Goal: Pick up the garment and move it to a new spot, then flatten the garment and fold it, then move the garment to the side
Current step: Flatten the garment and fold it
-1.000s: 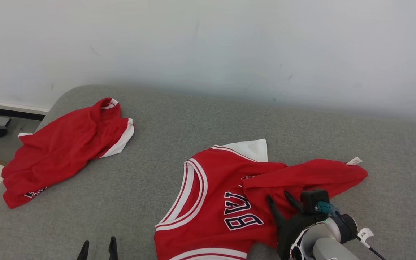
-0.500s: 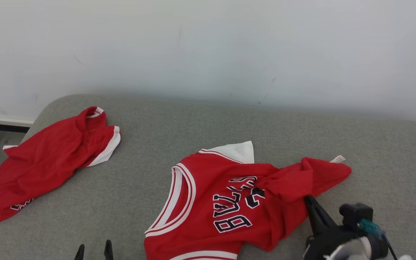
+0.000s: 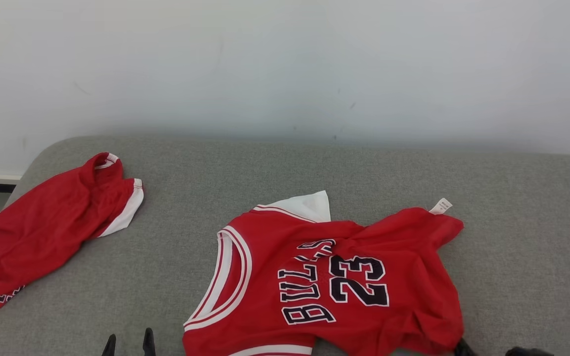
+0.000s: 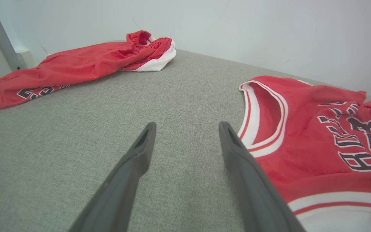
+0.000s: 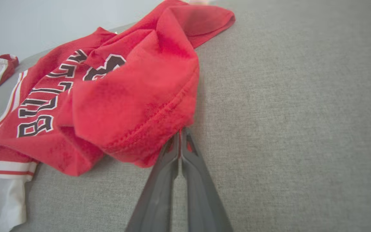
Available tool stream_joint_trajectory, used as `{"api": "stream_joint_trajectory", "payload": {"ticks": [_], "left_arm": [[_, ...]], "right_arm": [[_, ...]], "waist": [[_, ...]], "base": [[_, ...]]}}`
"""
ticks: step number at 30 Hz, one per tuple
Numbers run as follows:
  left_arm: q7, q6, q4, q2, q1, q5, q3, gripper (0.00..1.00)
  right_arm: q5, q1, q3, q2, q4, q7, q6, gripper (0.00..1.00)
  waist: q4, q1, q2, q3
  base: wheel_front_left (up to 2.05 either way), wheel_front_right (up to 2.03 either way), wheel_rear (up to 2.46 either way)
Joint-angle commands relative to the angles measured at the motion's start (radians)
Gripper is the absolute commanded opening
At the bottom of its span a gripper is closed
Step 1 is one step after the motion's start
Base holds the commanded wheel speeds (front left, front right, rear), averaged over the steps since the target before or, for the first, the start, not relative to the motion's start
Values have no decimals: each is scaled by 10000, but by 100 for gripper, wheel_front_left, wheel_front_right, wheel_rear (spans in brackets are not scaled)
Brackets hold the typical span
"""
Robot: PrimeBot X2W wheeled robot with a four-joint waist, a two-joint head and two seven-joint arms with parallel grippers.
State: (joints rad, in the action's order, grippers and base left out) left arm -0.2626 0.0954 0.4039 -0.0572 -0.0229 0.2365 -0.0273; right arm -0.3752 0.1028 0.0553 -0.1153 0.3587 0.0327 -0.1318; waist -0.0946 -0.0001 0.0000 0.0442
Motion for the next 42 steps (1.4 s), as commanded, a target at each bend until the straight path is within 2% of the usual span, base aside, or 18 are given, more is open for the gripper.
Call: {"api": "stream_joint_trajectory", "payload": {"ticks": [1, 9, 14, 21, 29, 30, 36, 37, 39, 40, 42], "left_arm": [[-34, -9, 16, 21, -90, 5, -13, 100], [-34, 15, -7, 35, -50, -57, -75, 100], [-34, -10, -83, 49, -126, -109, -56, 100], [-34, 59, -36, 56, -1, -170, -2, 100], [-34, 46, -86, 58, -29, -220, 8, 100], [-34, 46, -86, 58, -29, -220, 8, 100], [-34, 89, -88, 51, -44, -264, 15, 100], [-34, 86, -86, 51, -40, -275, 16, 100], [-34, 96, -85, 52, -30, -280, 16, 100], [-34, 98, -86, 51, -24, -277, 10, 100], [-34, 102, -80, 53, -13, -279, 19, 100]], "right_arm": [[149, 49, -198, 87, -332, -72, 23, 100], [950, 414, -1604, 142, -2239, -833, 23, 100], [946, 278, -1911, 323, -2694, -1127, 23, 100], [1163, -191, -1443, 374, -1609, -1002, 23, 100], [2083, -921, -2033, 97, 332, -637, 23, 100], [2083, -921, -2033, 97, 332, -637, 23, 100], [2224, -1779, -2025, 115, 2180, -755, 23, 100], [2147, -1883, -1958, 174, 2459, -780, 23, 97], [2118, -2099, -1764, 195, 2930, -746, 23, 20], [2058, -2234, -1717, 181, 3108, -686, 23, 0], [2034, -2488, -1578, 126, 3386, -524, 23, 0]], "waist": [[22, 1, 0, -8], [-59, 1, 0, 61], [-113, 1, 0, 101], [-210, 1, 0, 127], [-292, 1, 0, 95], [-292, 1, 0, 95], [-297, 1, 0, 46], [-302, 1, 0, 38], [-302, 1, 0, 22], [-299, 1, 0, 13], [-303, 1, 0, 2]], "base": [[0, 0, 0], [0, 0, 0], [0, 0, 0], [0, 0, 0], [0, 0, 0], [0, 0, 0], [0, 0, 0], [0, 0, 0], [0, 0, 0], [0, 0, 0], [0, 0, 0]]}}
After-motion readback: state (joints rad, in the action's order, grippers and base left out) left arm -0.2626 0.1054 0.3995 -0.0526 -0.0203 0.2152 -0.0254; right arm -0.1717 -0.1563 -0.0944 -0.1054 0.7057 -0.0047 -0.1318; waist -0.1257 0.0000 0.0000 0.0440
